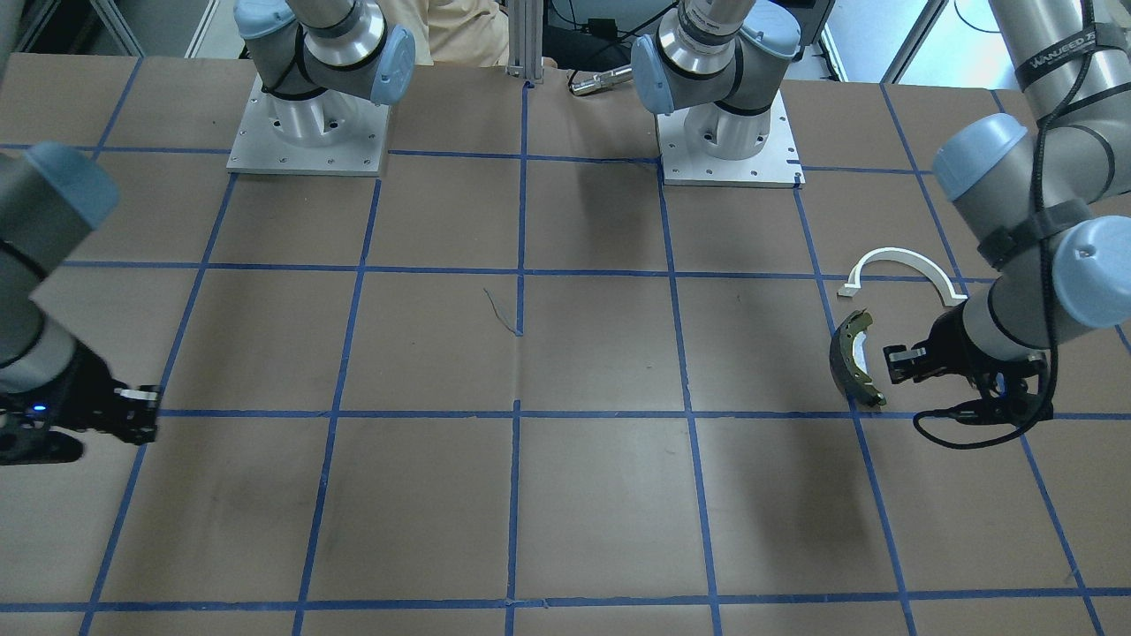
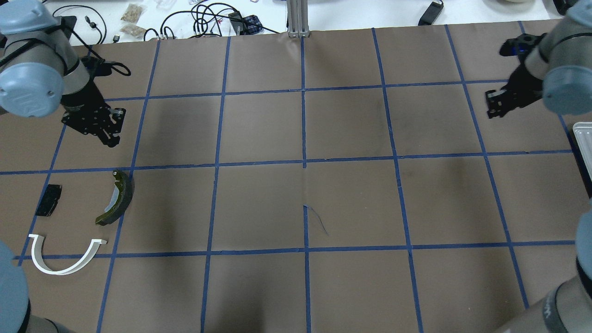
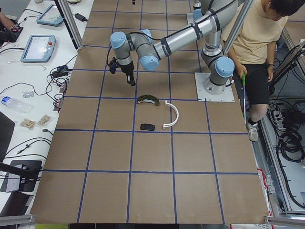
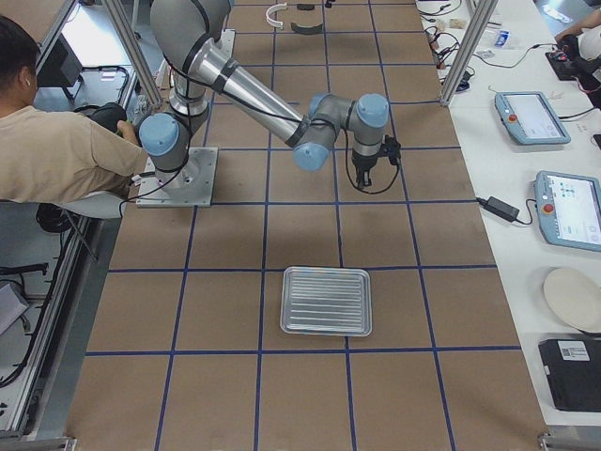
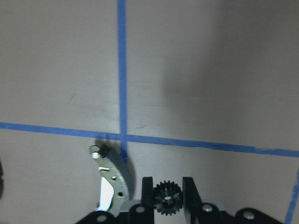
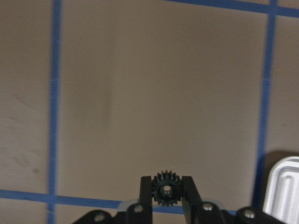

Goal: Place bearing gear from tray to pile

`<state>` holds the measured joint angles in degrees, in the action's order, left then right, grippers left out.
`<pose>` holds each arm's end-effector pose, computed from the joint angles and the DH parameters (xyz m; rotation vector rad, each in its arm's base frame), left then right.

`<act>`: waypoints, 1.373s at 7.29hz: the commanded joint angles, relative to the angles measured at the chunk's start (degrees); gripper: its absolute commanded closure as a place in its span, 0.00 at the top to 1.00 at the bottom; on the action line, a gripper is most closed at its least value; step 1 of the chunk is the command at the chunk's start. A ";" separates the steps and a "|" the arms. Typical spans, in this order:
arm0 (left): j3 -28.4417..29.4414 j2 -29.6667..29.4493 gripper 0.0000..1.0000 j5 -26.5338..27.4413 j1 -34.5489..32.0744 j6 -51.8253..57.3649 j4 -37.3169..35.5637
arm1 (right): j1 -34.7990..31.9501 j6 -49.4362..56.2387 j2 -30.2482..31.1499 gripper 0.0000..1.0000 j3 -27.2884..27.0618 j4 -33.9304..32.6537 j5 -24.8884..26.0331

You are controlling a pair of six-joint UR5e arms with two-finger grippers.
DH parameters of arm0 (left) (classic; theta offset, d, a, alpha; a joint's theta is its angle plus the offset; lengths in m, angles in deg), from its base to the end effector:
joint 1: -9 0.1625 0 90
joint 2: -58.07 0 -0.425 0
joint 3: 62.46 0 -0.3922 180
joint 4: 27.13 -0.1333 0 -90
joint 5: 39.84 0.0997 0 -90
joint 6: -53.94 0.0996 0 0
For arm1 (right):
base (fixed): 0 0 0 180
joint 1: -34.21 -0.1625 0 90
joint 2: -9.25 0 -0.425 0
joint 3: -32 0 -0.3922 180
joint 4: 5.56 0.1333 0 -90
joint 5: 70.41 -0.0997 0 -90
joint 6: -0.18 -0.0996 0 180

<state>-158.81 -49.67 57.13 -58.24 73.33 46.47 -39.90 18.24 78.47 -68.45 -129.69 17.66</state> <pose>0.1099 -0.5754 0.2959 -0.0776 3.0646 0.2594 -0.0303 -0.6056 0.2621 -0.0605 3.1223 -0.0910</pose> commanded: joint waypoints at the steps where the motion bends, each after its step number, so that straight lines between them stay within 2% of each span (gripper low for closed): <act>1: -4.35 0.25 0.00 -0.55 8.23 10.28 -4.22 | -17.21 -22.42 0.30 0.16 -1.84 -0.76 0.16; 2: -6.37 -0.18 0.00 -1.25 9.65 12.41 -5.73 | -24.96 -31.67 -0.75 0.16 -1.85 -1.98 0.25; 3: -8.92 -1.15 0.00 -1.25 10.62 13.04 -12.01 | -31.04 -39.25 -1.97 0.16 -1.76 -4.17 -0.01; 4: -11.90 -0.98 0.00 -1.34 10.80 13.05 -14.42 | -36.40 -48.46 -2.51 0.16 -1.85 -4.62 -0.01; 5: -13.93 -0.37 0.00 -1.34 10.81 13.22 -15.58 | -40.55 -53.07 -3.38 0.16 -1.85 -6.72 -0.01; 7: -14.48 -1.06 0.00 -1.43 11.07 15.77 -16.12 | -45.06 -62.66 -5.23 0.24 -1.85 -9.18 -0.53; 8: -14.57 -1.07 0.00 -1.43 11.07 15.77 -16.03 | -45.07 -62.79 -5.76 0.43 -2.20 -9.63 -0.62; 9: -15.26 -1.15 0.00 -1.43 11.07 15.68 -16.11 | -45.07 -62.53 -5.94 0.99 -2.46 -10.25 -0.54; 10: -16.23 -1.42 0.00 -1.34 11.07 15.60 -17.16 | -43.42 -62.61 -5.16 1.00 -1.33 -9.38 -0.19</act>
<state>-174.02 -50.83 55.72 -47.18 88.97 30.15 -84.42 -44.10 72.95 -70.49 -139.36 17.21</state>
